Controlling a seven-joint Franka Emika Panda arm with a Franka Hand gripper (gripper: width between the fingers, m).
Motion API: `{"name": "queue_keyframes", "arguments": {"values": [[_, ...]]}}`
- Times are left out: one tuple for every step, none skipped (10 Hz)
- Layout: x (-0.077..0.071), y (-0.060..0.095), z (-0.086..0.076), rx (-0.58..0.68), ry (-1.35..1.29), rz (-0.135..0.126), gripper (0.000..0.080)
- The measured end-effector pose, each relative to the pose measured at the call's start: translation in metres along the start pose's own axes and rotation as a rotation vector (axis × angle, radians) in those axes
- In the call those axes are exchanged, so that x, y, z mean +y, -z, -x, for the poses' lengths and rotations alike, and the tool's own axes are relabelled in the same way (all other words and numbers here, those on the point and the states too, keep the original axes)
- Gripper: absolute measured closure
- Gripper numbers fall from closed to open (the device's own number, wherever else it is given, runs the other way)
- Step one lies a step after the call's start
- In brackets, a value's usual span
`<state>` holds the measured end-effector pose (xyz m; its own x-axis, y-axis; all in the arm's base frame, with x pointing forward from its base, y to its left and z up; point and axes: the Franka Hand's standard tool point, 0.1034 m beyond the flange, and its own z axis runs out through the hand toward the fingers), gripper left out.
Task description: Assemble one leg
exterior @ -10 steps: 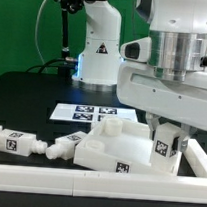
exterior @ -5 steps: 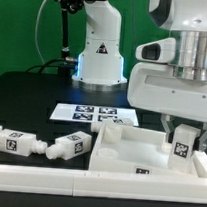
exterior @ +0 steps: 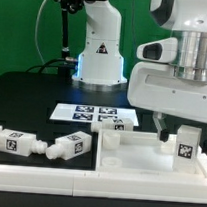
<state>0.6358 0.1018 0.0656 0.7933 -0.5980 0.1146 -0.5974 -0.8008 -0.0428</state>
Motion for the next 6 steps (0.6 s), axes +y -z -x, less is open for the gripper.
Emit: {"name": "queue_keyframes", "arguments": {"values": [[-0.004, 0.010, -0.004, 0.007, 0.061, -0.013, 0.0191], [-0.006, 0.026, -0.011, 0.014, 0.089, -0.027, 0.0157], [-0.003, 0.039, -0.018, 0.009, 0.099, -0.027, 0.0152], [0.001, 0.041, -0.027, 0.015, 0.114, -0.030, 0.0152], [0.005, 0.034, -0.031, 0.025, 0.110, -0.031, 0.0151], [0.005, 0.032, -0.030, 0.023, 0.110, -0.029, 0.0151]]}}
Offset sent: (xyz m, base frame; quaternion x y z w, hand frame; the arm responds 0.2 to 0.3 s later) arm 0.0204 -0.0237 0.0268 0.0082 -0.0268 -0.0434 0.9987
